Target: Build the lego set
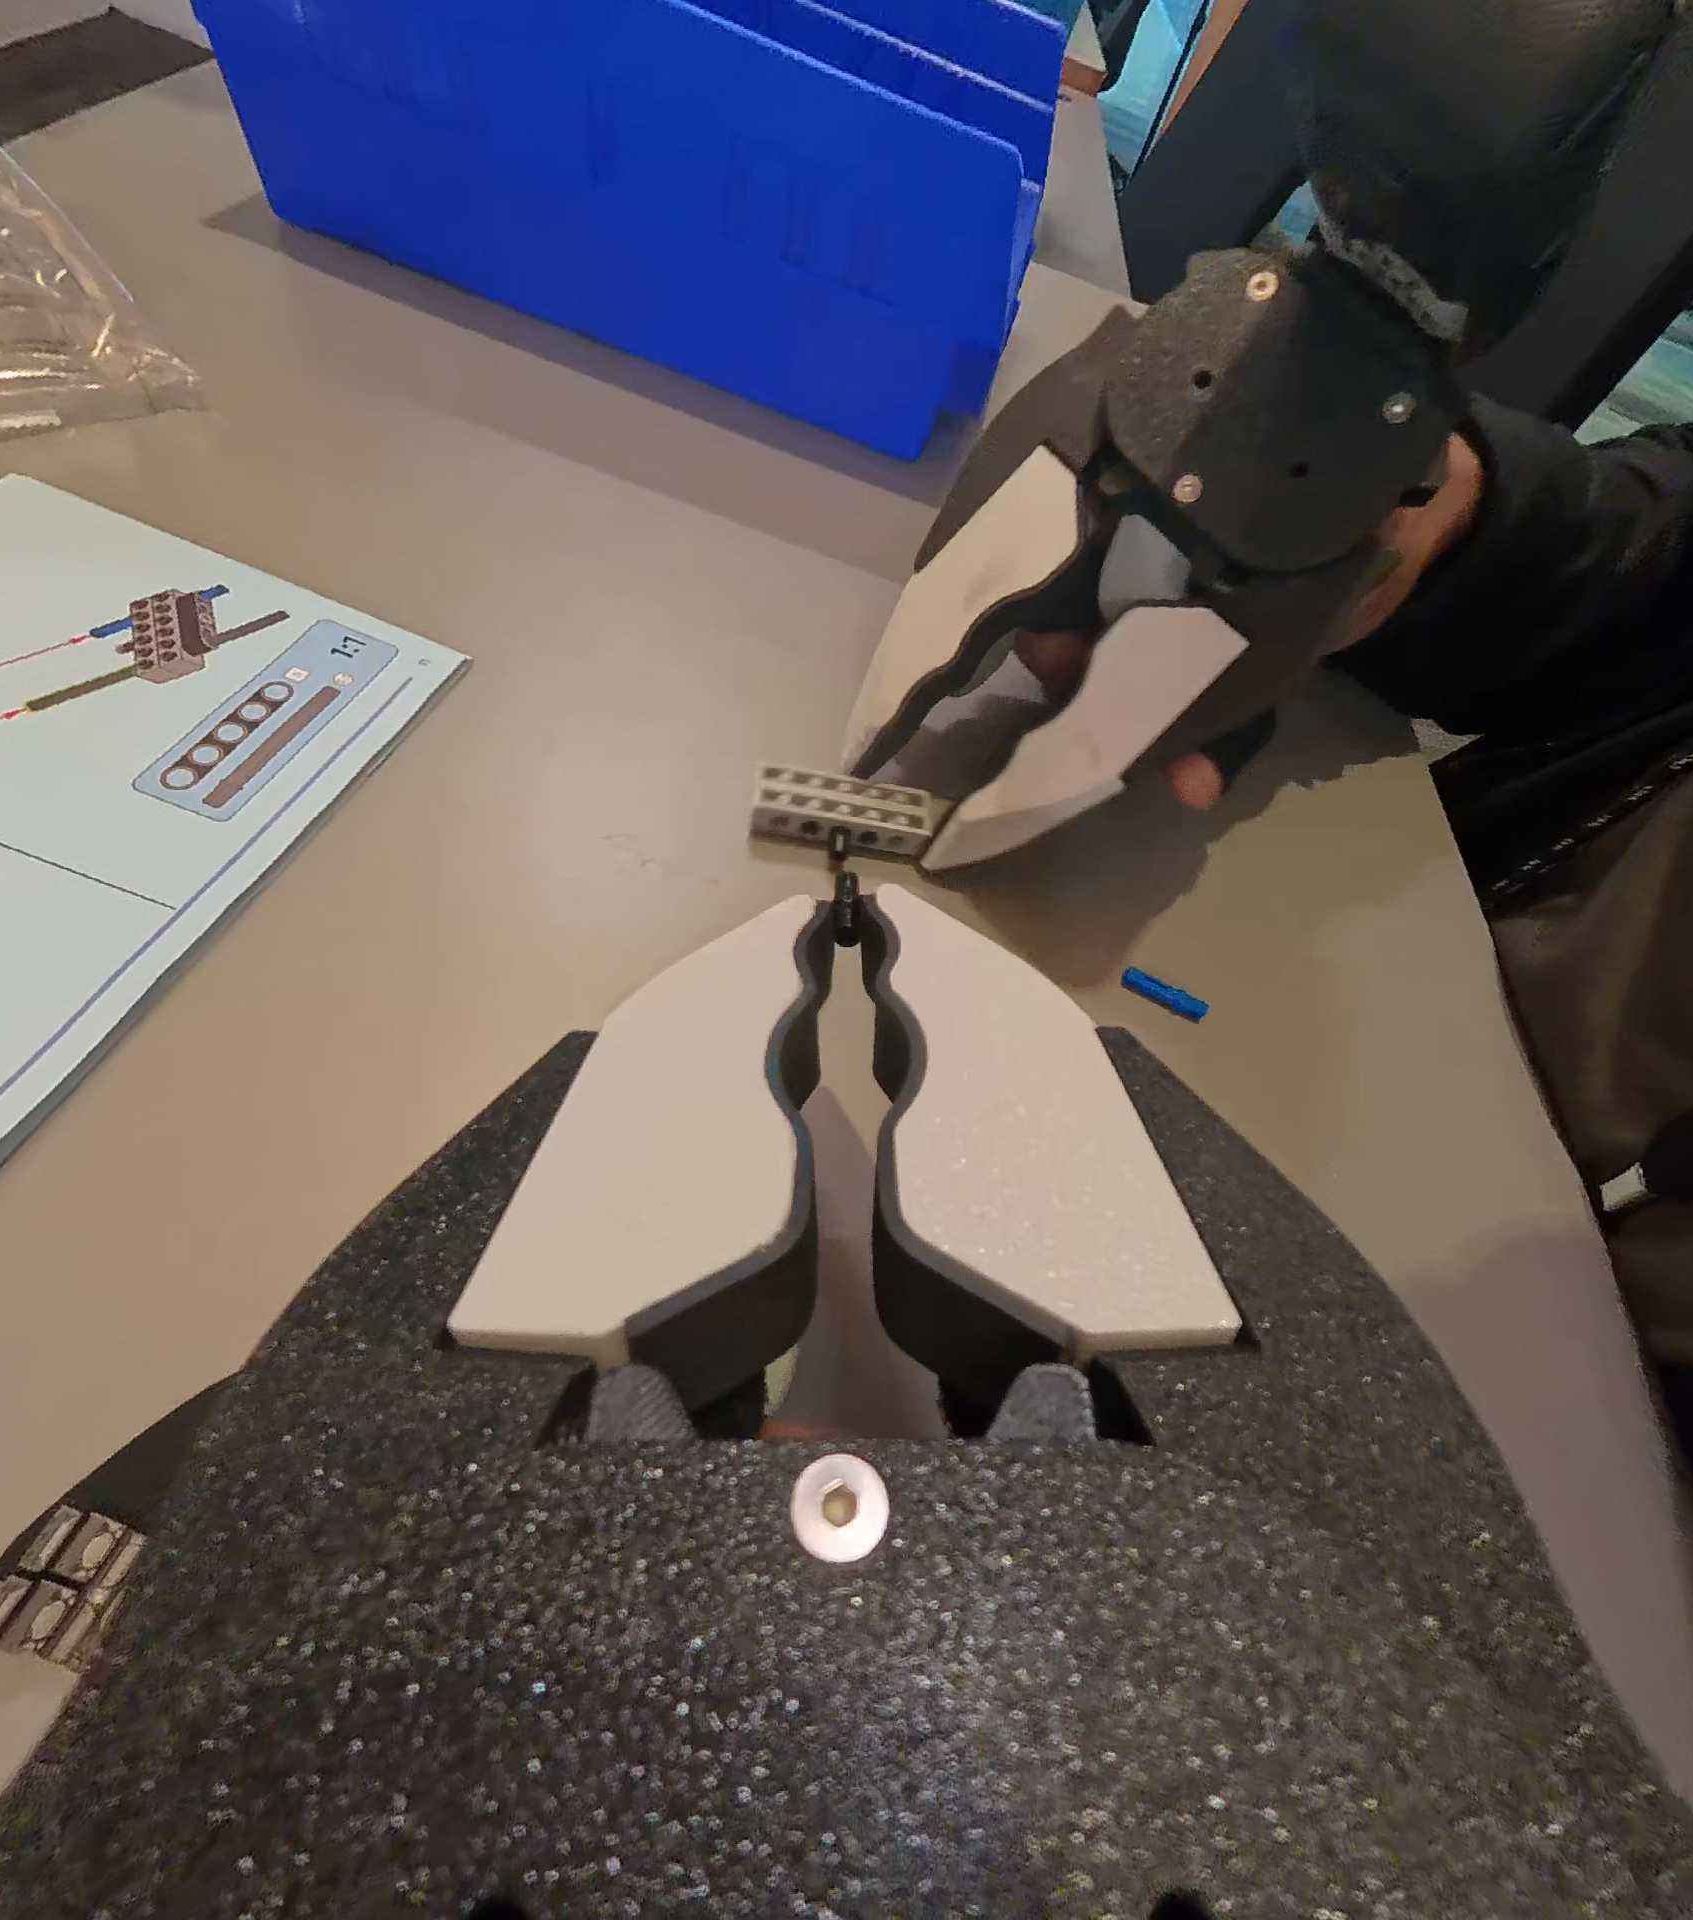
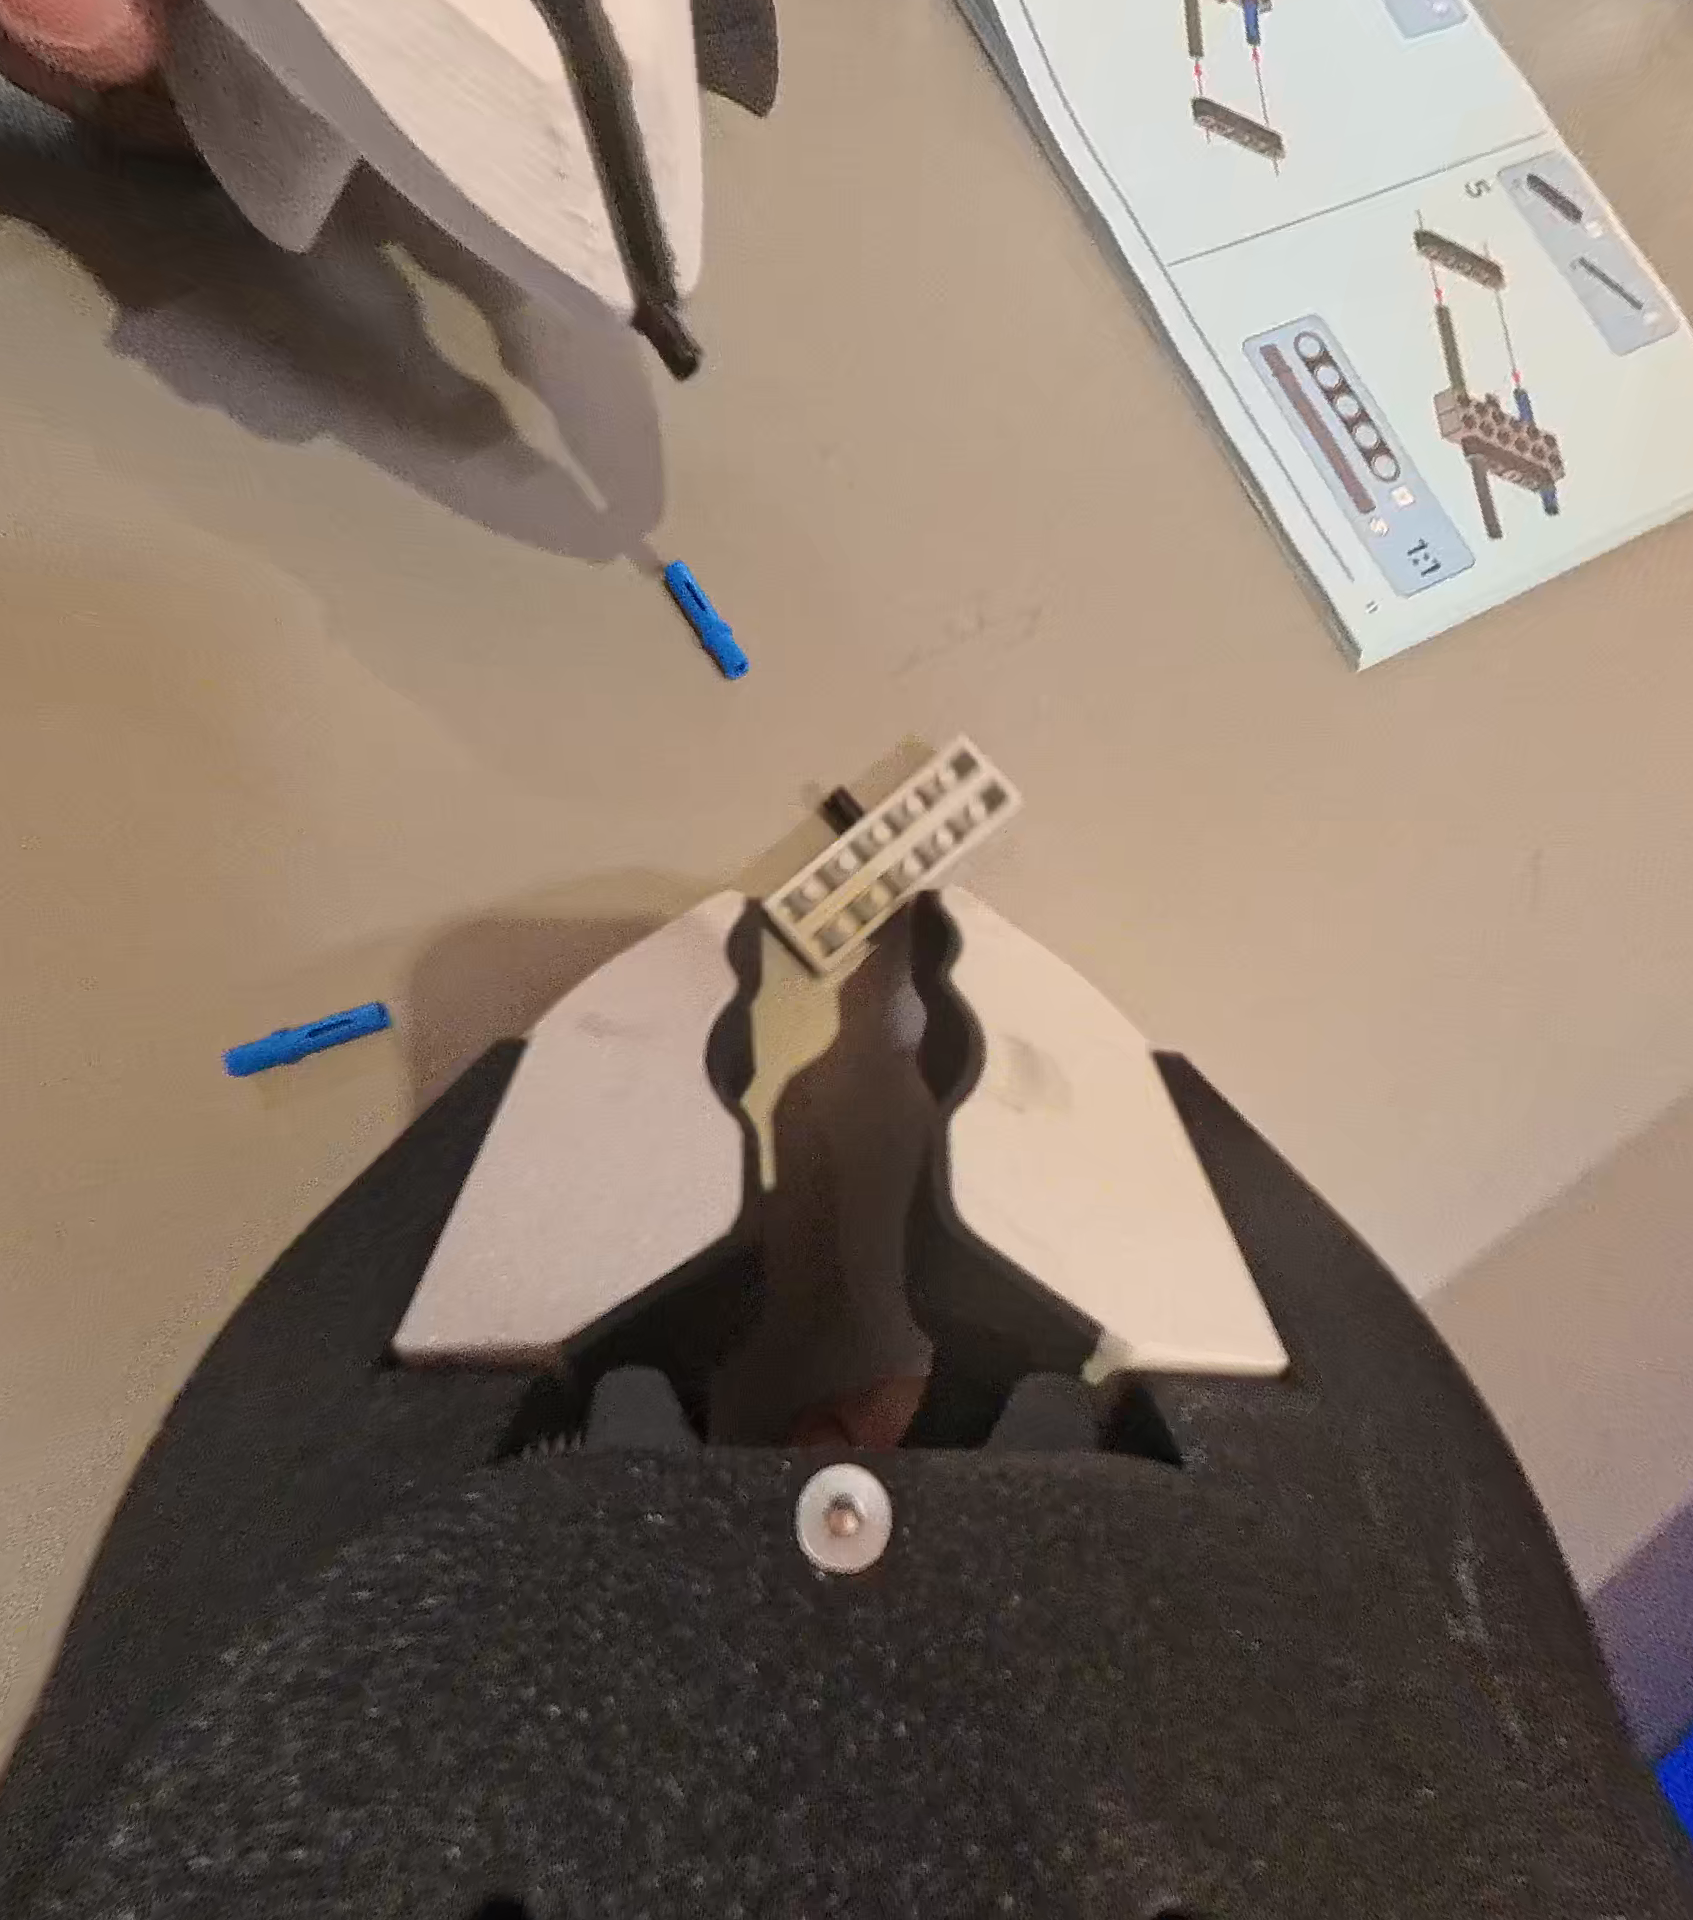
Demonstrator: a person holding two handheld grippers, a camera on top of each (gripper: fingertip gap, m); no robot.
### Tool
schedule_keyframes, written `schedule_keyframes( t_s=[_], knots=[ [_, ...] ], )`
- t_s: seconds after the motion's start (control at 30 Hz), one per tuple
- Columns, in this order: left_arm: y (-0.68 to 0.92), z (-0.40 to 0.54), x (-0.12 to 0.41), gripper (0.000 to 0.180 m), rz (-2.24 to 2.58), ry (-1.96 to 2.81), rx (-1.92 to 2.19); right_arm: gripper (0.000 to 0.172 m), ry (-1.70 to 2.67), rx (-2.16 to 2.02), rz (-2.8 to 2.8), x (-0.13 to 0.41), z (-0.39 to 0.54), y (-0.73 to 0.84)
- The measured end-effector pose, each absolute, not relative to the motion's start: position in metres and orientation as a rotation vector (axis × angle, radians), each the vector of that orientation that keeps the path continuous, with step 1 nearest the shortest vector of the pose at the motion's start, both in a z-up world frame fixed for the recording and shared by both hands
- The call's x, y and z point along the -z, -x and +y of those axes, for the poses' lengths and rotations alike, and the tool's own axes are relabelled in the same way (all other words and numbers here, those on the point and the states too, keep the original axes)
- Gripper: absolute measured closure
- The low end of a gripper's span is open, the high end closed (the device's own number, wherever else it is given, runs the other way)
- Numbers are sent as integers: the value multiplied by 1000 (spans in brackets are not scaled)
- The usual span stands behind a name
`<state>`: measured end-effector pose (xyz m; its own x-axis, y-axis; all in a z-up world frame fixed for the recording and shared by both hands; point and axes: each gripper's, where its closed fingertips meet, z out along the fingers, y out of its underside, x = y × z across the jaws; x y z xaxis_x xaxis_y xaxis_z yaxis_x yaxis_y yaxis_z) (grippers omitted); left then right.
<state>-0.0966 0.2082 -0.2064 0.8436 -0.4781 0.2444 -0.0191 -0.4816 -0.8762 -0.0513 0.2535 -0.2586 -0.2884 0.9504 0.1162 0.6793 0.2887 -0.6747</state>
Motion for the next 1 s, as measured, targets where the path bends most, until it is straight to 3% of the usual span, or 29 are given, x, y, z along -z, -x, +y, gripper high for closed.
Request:
schedule_keyframes(
  t_s=[0.27, 0.5, 0.57, 0.67, 0.8, 0.93, 1.0],
  knots=[
    [98, 209, 207, 176, 360, 2019, 560, 151, 1272, -716, -2252, 259, 260, 57],
    [97, 208, 211, 176, 385, 2040, 540, 151, 752, -710, -2526, 258, 249, 55],
    [97, 208, 211, 176, 389, 2045, 535, 150, 780, -699, -2518, 258, 252, 58],
    [98, 208, 212, 176, 385, 2051, 529, 131, 951, -753, -2442, 257, 253, 59],
    [99, 208, 213, 176, 382, 2056, 534, 129, 1117, -798, -2332, 258, 254, 58],
    [98, 208, 214, 176, 388, 2059, 523, 154, 1119, -708, -2295, 258, 259, 64],
    [98, 208, 214, 176, 391, 2062, 514, 154, 983, -649, -2325, 257, 259, 65]
  ],
)
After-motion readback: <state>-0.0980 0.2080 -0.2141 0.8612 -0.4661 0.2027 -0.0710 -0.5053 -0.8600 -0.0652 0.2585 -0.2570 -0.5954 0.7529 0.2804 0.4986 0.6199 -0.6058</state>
